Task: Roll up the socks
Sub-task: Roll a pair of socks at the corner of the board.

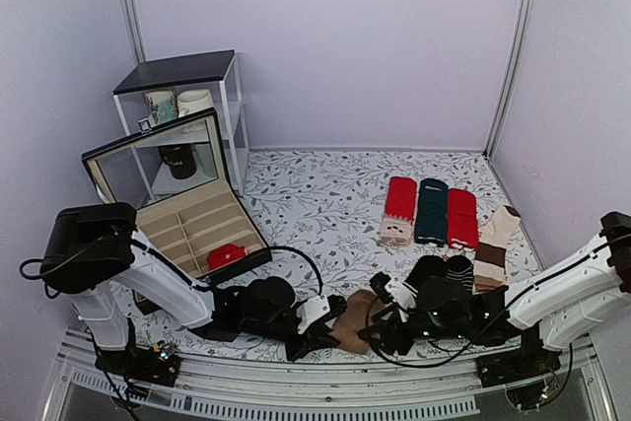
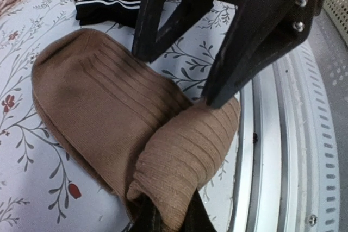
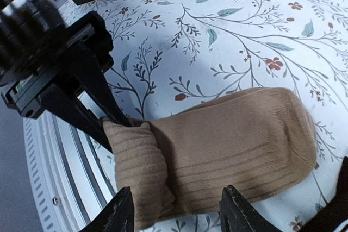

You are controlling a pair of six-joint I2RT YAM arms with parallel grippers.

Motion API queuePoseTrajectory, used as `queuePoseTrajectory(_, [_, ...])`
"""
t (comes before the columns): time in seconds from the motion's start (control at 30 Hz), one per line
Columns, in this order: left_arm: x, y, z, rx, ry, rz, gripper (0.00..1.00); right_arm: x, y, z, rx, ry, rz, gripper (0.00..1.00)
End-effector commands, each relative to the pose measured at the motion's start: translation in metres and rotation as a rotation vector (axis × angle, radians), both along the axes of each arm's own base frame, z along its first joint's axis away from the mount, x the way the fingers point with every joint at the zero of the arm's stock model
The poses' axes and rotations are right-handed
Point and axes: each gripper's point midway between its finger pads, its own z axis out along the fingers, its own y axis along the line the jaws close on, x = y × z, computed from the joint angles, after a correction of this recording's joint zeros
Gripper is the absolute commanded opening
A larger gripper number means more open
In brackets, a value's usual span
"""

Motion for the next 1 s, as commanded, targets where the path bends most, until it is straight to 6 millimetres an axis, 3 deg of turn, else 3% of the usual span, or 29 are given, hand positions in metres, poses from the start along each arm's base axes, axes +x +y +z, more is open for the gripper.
queuePoseTrajectory(0.0, [-0.038,0.056,-0.074,0.312,0.248,-0.024,0.00,0.001,-0.028,0.001,-0.014,-0.169,0.047,0.55])
queuePoseTrajectory(0.17, [-0.040,0.064,-0.082,0.367,0.308,-0.016,0.00,-0.024,-0.027,0.033,0.131,-0.382,0.163,0.56])
queuePoseTrajectory(0.43, [-0.033,0.066,-0.082,0.373,0.329,-0.003,0.00,-0.032,0.006,0.016,-0.027,-0.458,0.244,0.57])
queuePoseTrajectory(0.67, [-0.032,0.070,-0.084,0.372,0.319,0.011,0.00,0.017,-0.016,0.001,-0.184,-0.387,-0.141,0.61])
queuePoseTrajectory(0.83, [-0.031,0.069,-0.085,0.369,0.316,0.014,0.00,0.026,-0.014,0.001,-0.224,-0.282,-0.244,0.60])
queuePoseTrajectory(0.97, [-0.028,0.067,-0.084,0.360,0.311,0.020,0.00,0.035,-0.020,-0.005,-0.213,-0.208,-0.281,0.51])
